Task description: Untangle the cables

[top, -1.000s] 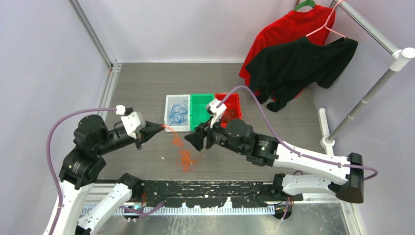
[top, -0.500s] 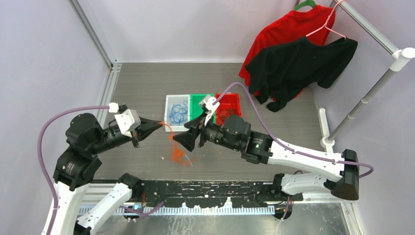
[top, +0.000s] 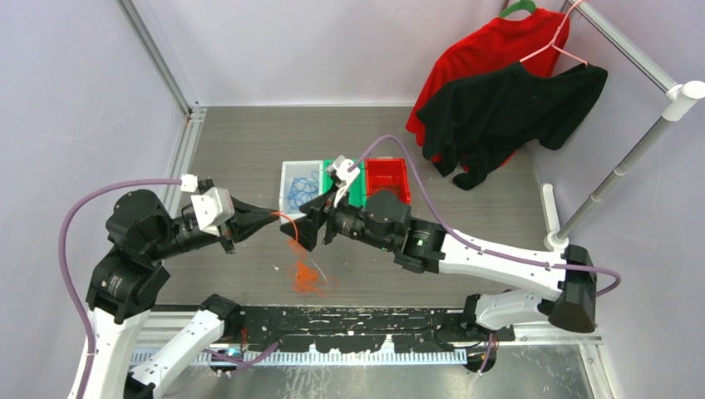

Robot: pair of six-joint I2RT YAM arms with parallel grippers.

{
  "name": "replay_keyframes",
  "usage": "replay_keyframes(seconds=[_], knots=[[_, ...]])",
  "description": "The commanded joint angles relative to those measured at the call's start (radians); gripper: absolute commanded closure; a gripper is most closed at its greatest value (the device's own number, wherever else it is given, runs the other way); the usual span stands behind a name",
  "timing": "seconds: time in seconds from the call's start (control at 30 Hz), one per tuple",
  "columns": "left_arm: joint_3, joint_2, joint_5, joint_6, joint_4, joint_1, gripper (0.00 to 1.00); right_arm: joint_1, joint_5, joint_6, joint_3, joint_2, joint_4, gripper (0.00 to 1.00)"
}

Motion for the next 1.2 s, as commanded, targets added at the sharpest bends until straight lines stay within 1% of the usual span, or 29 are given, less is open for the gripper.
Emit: replay_keyframes(seconds=[0.0, 0.17, 0.27, 0.4, 0.57, 0.67, 0.87, 0.97, 1.07, 1.17], knots=[[0.049, 0.023, 0.052, -0.04, 0.025, 0.005, 1.0, 0.002, 0.006, 0.011, 0.094, 0.053, 0.103, 0.27], [0.091, 0.045, 0.081, -0.097, 0.04, 0.005, 1.0, 0.002, 0.034, 0.005, 0.105, 0.119, 0.119, 0.29], [0.134, 0.063, 0.096, -0.127, 0.046, 0.005, 1.0, 0.002, 0.05, 0.018, 0.06, 0.139, 0.15, 0.31], [0.196, 0.094, 0.116, -0.171, 0.064, 0.005, 1.0, -0.007, 0.077, 0.052, -0.02, 0.152, 0.212, 0.44], [0.278, 0.126, 0.111, -0.18, 0.078, 0.004, 1.0, -0.019, 0.093, 0.102, -0.114, 0.151, 0.264, 0.51], [0.324, 0.139, 0.105, -0.182, 0.085, 0.005, 1.0, -0.024, 0.109, 0.124, -0.168, 0.151, 0.281, 0.52], [0.403, 0.172, 0.086, -0.149, 0.073, 0.005, 1.0, -0.031, 0.149, 0.152, -0.268, 0.147, 0.297, 0.53], [0.436, 0.19, 0.066, -0.111, 0.058, 0.005, 1.0, -0.031, 0.157, 0.163, -0.318, 0.147, 0.303, 0.56], [0.448, 0.199, 0.052, -0.068, 0.05, 0.005, 1.0, -0.031, 0.17, 0.166, -0.357, 0.136, 0.298, 0.59], [0.446, 0.199, 0.04, -0.035, 0.048, 0.005, 1.0, -0.032, 0.195, 0.154, -0.377, 0.097, 0.267, 0.58]])
